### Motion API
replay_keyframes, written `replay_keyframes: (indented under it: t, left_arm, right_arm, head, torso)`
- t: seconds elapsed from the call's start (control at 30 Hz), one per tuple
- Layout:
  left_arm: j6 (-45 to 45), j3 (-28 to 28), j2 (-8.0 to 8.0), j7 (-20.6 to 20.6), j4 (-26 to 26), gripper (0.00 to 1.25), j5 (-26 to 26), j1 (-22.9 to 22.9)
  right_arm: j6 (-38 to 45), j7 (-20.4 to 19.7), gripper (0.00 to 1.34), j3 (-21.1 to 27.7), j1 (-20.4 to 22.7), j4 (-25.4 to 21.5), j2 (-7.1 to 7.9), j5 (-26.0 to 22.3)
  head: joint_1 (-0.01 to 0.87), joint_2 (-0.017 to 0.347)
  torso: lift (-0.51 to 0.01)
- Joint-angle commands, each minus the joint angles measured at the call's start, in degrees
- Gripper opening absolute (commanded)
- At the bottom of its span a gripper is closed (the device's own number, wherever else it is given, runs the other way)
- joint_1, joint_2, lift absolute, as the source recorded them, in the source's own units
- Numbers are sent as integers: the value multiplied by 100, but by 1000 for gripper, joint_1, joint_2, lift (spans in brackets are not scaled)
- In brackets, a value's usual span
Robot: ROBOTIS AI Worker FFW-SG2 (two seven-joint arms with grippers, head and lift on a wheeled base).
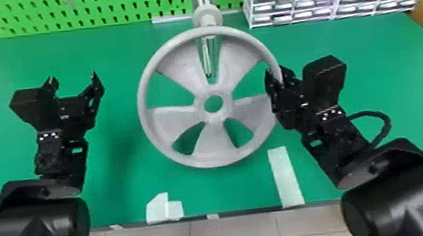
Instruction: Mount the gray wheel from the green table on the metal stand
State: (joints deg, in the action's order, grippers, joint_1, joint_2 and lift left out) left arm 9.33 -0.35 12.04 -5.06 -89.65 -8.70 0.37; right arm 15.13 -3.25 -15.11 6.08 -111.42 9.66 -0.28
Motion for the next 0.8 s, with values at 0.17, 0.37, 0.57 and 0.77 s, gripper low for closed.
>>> replay_keyframes:
  t: [0.17,0.37,0.57,0.77]
  left_arm:
    - [-150,-35,0,-92,-316,864,-18,209]
    - [-194,-141,0,-320,-764,859,-9,543]
    - [-265,-255,0,-435,-1125,856,-9,842]
    - [-414,-334,0,-452,-1327,856,9,1018]
  right_arm:
    - [-414,0,241,87,-37,146,-123,46]
    - [-581,-9,241,131,-46,217,-211,63]
    - [-643,-9,207,140,-107,269,-307,63]
    - [-740,-114,175,131,-142,278,-342,178]
  head:
    - [867,52]
    - [867,52]
    - [867,52]
    - [867,52]
  torso:
    - [-100]
    - [-100]
    - [-100]
    - [-100]
